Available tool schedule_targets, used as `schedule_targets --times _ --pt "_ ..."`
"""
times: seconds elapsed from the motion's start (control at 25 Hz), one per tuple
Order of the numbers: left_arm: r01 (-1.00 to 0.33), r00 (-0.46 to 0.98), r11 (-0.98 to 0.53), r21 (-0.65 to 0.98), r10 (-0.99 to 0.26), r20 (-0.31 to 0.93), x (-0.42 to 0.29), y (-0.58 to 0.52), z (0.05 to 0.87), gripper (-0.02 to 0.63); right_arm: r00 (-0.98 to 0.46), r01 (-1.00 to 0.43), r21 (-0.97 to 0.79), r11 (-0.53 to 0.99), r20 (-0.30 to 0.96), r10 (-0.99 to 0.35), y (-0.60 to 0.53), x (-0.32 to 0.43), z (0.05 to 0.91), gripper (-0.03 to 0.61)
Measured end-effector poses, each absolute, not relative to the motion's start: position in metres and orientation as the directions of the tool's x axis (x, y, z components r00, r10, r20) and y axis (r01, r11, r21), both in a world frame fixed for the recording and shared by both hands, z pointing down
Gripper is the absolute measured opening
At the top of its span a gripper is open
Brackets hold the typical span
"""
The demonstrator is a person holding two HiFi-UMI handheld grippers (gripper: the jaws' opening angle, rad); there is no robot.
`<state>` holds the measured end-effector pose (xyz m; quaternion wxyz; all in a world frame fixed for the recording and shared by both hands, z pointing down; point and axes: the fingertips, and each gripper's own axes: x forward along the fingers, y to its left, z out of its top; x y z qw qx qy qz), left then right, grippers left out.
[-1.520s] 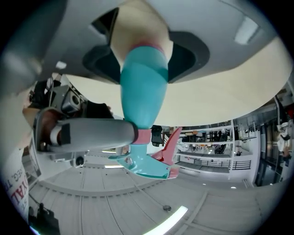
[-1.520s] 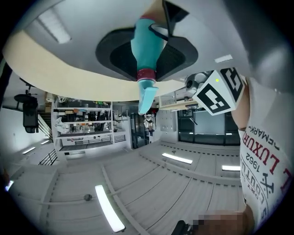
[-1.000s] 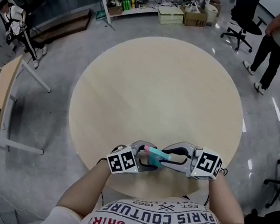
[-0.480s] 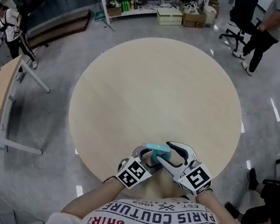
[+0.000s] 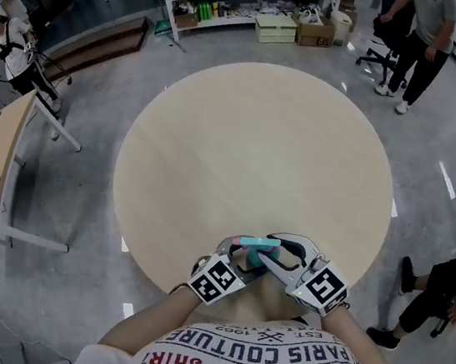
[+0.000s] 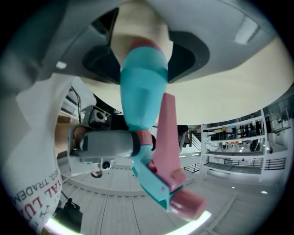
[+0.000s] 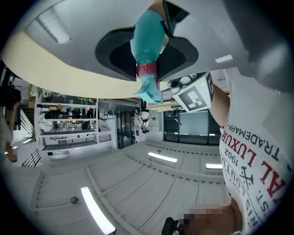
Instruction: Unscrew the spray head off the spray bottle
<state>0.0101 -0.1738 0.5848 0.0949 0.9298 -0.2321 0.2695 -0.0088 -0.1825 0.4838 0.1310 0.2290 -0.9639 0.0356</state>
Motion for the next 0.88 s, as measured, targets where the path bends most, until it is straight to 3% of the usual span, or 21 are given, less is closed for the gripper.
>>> schedule_targets --times 0.4,0.56,0.72,0.88 --pt "-0.474 0.748 -0.879 0.047 -0.375 0.548 0.023 -0.204 0.578 0.319 -0.897 -0.441 -0.123 0.889 0.065 -0.436 -0.218 0.010 0.387 0.141" --pt "-0.478 0.744 -0.877 0.048 -0.375 0.554 -0.006 -0.194 0.581 0.319 -0.882 -0.455 -0.199 0.868 -0.030 -0.470 -0.216 0.013 0.336 0.141" --pt "-0.463 0.766 -0.883 0.076 -0.355 0.536 -0.032 -0.175 0.589 0.321 -0.872 -0.462 -0.326 0.825 -0.004 -0.490 -0.218 0.028 0.338 0.143" --pt "-0.438 0.788 -0.896 0.078 -0.341 0.512 -0.026 -0.175 0.584 0.321 -0.878 -0.458 -0.512 0.727 0.129 -0.462 -0.243 0.048 0.410 0.141"
